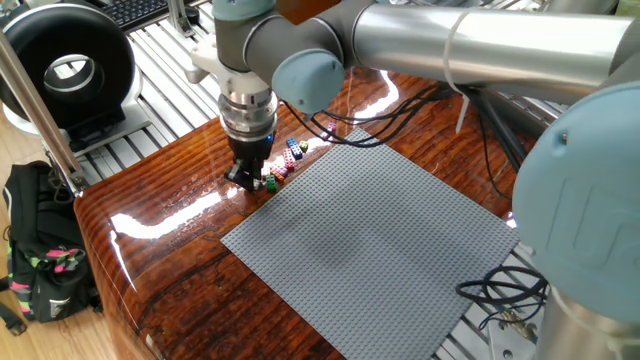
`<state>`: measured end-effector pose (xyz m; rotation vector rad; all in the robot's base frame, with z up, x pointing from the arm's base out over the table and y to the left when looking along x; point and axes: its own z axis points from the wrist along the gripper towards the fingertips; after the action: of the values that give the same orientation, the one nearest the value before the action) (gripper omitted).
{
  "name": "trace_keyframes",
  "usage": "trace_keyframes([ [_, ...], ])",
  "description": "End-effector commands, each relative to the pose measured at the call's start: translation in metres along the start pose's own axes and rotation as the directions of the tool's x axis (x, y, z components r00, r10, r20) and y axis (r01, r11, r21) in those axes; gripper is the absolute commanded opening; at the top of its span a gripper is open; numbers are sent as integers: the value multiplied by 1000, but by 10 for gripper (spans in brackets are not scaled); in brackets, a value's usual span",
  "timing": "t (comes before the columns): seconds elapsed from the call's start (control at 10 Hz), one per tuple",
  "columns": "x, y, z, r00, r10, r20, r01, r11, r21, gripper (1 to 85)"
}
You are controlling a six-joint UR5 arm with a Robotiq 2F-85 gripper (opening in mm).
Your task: Build with small Lego blocks
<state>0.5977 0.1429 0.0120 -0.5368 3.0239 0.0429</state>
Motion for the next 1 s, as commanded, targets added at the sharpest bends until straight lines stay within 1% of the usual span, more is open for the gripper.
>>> trace_keyframes([
  [0.0, 7, 3, -26, 999, 33, -5, -33, 999, -7, 137],
  [0.1, 16, 1, -42, 998, 53, -18, -53, 999, 7, 107],
  [0.2, 29, -10, -57, 997, 74, -27, -73, 996, 52, 20],
  [0.3, 46, -10, -71, 995, 93, -32, -91, 994, 53, 20],
  [0.4, 59, -8, -77, 993, 112, -26, -111, 993, 37, 20],
  [0.5, 71, -11, -78, 992, 128, -14, -128, 991, 31, 17],
  [0.6, 78, -11, -73, 990, 137, 11, -137, 991, 6, 17],
  [0.7, 85, -15, -57, 990, 135, 52, -134, 991, -10, 17],
  [0.8, 92, -20, -44, 989, 131, 67, -131, 991, -5, 17],
  [0.9, 92, -33, -40, 990, 126, 64, -128, 991, 39, 17],
])
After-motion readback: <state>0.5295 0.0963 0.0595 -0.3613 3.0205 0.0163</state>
